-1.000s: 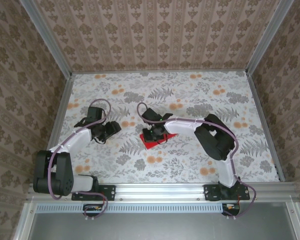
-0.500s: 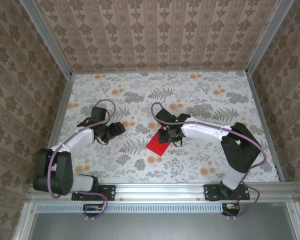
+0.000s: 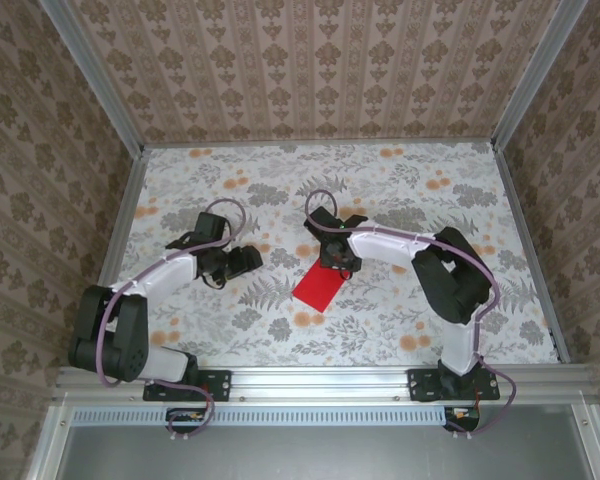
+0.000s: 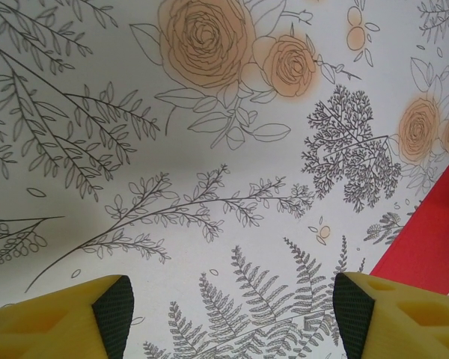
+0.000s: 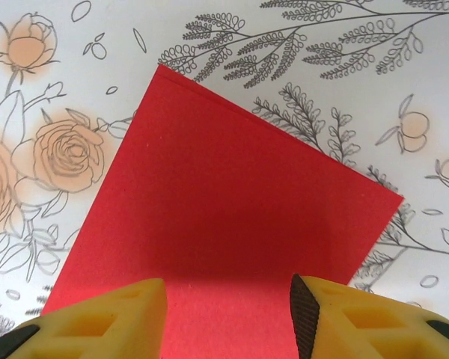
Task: Fold a paper plane with a square sheet of paper (pick it up from the middle)
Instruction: Rotate the square sheet of paper at the center of the table.
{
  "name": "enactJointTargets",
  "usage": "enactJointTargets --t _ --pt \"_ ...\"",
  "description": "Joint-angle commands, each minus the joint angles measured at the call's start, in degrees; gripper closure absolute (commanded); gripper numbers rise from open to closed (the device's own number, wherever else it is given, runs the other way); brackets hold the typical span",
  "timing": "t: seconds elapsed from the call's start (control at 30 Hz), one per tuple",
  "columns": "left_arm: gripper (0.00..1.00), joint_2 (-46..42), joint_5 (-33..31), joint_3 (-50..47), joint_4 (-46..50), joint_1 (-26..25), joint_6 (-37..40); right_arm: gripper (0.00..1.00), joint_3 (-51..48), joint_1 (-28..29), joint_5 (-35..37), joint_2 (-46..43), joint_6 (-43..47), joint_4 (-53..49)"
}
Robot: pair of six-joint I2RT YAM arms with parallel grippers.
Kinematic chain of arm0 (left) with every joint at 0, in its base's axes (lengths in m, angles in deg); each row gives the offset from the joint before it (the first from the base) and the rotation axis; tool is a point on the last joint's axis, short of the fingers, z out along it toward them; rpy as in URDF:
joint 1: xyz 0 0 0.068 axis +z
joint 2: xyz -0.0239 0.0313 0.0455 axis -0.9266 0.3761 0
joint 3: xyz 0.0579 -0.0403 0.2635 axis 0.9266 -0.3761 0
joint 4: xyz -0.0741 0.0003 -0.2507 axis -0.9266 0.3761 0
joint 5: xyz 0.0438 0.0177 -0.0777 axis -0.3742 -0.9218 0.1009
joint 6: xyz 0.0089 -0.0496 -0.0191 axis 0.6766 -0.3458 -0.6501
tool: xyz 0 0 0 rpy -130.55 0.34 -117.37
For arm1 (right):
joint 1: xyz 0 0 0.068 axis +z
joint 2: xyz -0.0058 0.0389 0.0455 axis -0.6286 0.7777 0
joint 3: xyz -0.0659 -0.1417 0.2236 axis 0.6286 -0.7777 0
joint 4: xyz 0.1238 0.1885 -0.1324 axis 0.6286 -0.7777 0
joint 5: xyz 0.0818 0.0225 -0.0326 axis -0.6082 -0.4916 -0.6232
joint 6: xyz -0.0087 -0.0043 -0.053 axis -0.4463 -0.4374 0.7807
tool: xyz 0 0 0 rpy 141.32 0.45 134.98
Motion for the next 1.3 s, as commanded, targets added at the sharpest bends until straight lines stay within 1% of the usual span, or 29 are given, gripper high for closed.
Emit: enactJointTargets --t 0.0,0.07,0.17,0.23,0.33,0.5,0.6,0.67,0.77,0.9,1.0,1.07,1.17,1.2,1.27 --pt "0.26 0.43 1.00 1.84 -0.05 -0.42 1.65 0.50 1.91 -0.35 1.20 2.44 -1.37 -2.32" --pt "0.26 0.52 1.01 1.94 -0.04 -0.44 1.80 0.49 2.41 -0.45 0.93 3.48 -1.11 -2.24" --pt "0.26 0.65 1.04 1.88 -0.12 -0.52 2.04 0.44 2.82 -0.39 -0.02 5.12 0.62 -1.21" --pt "0.26 0.68 1.05 1.87 -0.17 -0.50 2.18 0.43 2.94 -0.34 -2.98 6.56 4.11 0.93" --pt "0.26 0.63 0.96 1.74 -0.03 -0.52 2.33 0.44 3.35 0.22 -8.46 8.76 11.29 3.79" --pt "0.26 0.65 1.59 1.36 -0.15 -0.48 2.33 0.47 3.39 2.12 -13.46 9.81 24.16 7.38" --pt "0.26 0.70 3.03 0.71 -1.10 -0.77 1.84 0.50 2.49 2.08 -17.35 7.97 28.61 10.77" --pt "0.26 0.72 4.39 0.25 -1.76 -1.20 1.39 0.50 2.29 2.03 -19.72 6.31 30.06 12.89" --pt "0.26 0.60 6.70 -0.29 -2.66 -2.22 0.26 0.50 2.64 1.96 -19.37 3.68 28.02 14.77" --pt "0.29 0.53 10.45 -1.84 -5.26 -3.63 -2.70 0.52 2.51 1.92 -15.89 0.63 18.97 13.58" --pt "0.35 0.79 12.81 -3.30 -7.56 -4.84 -5.33 0.58 0.47 2.23 -14.88 -0.99 10.68 12.22" --pt "0.42 0.82 14.08 -4.14 -8.90 -6.04 -7.17 0.62 -2.24 2.83 -15.56 -2.50 6.54 13.49" --pt "0.51 1.00 15.20 -4.74 -9.96 -7.37 -9.35 0.65 -4.21 2.97 -16.63 -3.08 3.16 13.76" --pt "0.52 1.15 15.35 -4.82 -9.89 -9.44 -9.70 0.65 -4.30 3.01 -16.83 -2.71 2.86 13.84" --pt "0.54 1.35 15.82 -5.04 -9.88 -10.92 -10.65 0.66 -3.67 2.96 -17.68 -1.31 2.83 13.80"
